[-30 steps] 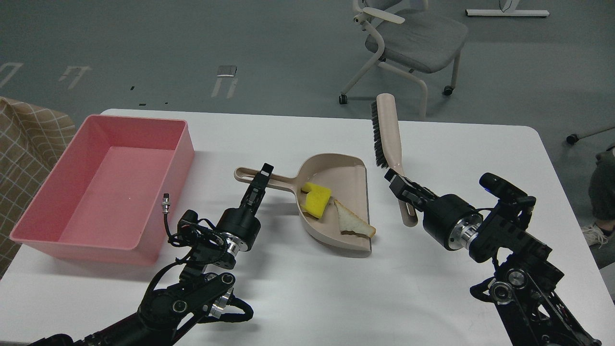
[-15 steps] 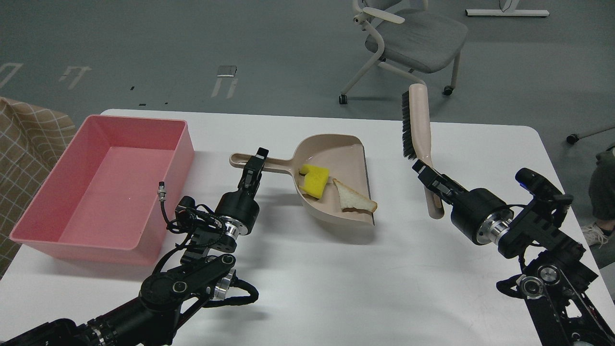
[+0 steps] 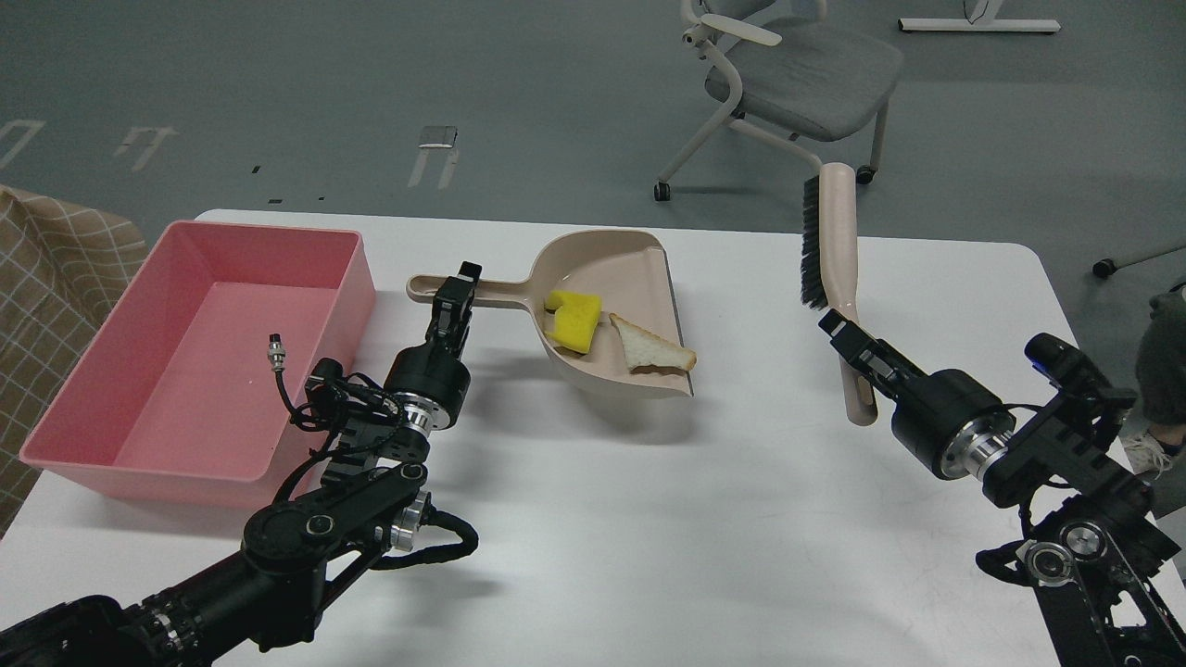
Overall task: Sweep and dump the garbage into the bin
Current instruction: 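Lift the dustpan with the left gripper toward the pink bin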
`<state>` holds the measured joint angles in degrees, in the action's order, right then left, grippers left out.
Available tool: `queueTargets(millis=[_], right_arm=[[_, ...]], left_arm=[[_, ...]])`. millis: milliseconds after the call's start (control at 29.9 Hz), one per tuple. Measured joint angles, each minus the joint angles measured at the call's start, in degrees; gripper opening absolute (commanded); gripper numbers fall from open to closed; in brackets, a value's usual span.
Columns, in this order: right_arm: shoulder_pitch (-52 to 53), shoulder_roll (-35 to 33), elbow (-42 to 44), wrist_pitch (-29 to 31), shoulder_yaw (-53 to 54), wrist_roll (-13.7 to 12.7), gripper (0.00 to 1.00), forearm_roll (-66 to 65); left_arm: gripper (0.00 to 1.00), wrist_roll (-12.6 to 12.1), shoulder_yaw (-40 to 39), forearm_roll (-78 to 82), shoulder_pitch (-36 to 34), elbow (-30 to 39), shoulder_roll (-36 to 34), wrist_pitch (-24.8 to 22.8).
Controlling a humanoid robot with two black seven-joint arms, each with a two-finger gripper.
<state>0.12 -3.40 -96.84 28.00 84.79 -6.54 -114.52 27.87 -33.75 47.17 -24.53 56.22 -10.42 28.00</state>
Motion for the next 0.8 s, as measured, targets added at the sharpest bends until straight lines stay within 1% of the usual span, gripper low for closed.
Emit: queueTargets(millis=[134,267,468,802], right_arm=[[-0.4,0.1,0.2,0.0,0.0,0.1,0.21,0.0],[-0.8,0.2,0.2,0.0,0.0,0.1,0.21,-0.1],[-0.8,0.4,0.2,0.0,-0.1,0.1,0.21,-0.1],[-0.7,0.5,0.2,0.0,-0.1,0.2,0.21,-0.1]], left_arm=[[0.00,0.0,-0.1,-0.1,-0.4,1.5,-0.8,0.0],[0.00,-0.9,0.0,-0.3,-0.6,4.3,-1.4,0.0],[0.00,-1.6,0.1,-0.4,-1.7,5.0,-2.9,0.0],[0.00,-3.2,-0.1,-3.7,-3.2,8.7,-11.2,0.0]])
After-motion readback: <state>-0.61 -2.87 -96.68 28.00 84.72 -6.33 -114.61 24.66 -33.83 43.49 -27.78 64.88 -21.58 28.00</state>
